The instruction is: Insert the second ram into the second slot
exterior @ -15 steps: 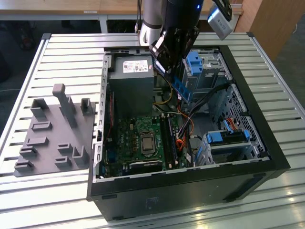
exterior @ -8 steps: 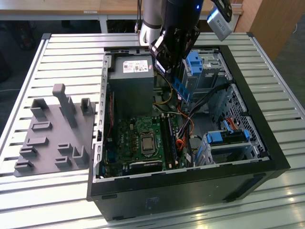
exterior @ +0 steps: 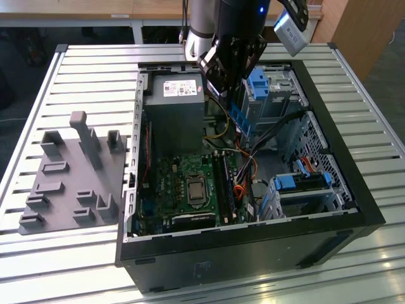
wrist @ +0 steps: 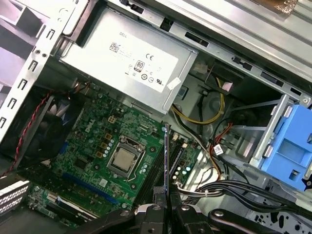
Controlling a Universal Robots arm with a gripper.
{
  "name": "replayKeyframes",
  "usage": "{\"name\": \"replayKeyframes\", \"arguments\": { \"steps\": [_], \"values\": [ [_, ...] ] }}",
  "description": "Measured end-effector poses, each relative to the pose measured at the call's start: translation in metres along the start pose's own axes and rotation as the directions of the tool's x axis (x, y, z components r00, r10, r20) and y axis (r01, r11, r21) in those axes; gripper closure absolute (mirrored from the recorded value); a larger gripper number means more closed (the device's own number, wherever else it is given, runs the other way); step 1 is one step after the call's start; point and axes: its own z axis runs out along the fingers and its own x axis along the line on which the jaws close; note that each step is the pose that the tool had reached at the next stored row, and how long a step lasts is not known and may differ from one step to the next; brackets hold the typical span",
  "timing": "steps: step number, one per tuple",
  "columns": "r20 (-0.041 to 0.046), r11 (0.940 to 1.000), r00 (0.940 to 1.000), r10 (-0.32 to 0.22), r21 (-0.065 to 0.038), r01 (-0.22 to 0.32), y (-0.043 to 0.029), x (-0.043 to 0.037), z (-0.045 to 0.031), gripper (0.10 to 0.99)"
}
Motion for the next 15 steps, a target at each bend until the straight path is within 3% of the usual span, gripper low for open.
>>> {"name": "replayKeyframes", "arguments": {
  "steps": [15],
  "values": [
    [0.0025,0.9980,0.9980,0.064,0.001,-0.064,0.0000,0.0000,0.0000,0.949]
  ]
}}
